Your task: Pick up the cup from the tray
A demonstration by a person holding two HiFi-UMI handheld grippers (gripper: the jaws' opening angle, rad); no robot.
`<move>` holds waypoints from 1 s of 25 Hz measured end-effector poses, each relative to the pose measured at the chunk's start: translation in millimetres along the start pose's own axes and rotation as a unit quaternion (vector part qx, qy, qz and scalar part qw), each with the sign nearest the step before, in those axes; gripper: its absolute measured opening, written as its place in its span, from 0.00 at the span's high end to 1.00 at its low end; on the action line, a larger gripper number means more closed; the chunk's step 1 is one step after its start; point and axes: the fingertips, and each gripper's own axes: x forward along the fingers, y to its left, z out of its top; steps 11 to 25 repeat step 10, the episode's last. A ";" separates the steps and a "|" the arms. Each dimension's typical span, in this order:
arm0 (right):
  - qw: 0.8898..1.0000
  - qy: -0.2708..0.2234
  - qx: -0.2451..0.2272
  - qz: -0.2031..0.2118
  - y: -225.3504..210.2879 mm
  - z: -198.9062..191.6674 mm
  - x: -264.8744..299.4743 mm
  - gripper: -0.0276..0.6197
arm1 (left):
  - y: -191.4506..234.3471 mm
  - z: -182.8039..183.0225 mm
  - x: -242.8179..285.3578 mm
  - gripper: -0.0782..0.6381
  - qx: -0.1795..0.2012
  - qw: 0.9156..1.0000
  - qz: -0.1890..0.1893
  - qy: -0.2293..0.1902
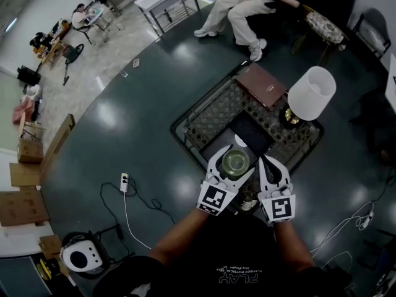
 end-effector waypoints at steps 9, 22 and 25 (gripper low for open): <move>1.000 -0.007 -0.007 0.001 -2.4 4.2 3.8 0.96 | 3.5 5.2 2.9 0.35 0.001 1.000 0.003 -0.003; 1.000 -0.005 -0.007 0.001 -2.8 3.5 3.6 0.96 | 3.5 5.7 3.2 0.35 0.001 1.000 0.003 -0.003; 1.000 -0.005 -0.007 0.001 -2.8 3.5 3.6 0.96 | 3.5 5.7 3.2 0.35 0.001 1.000 0.003 -0.003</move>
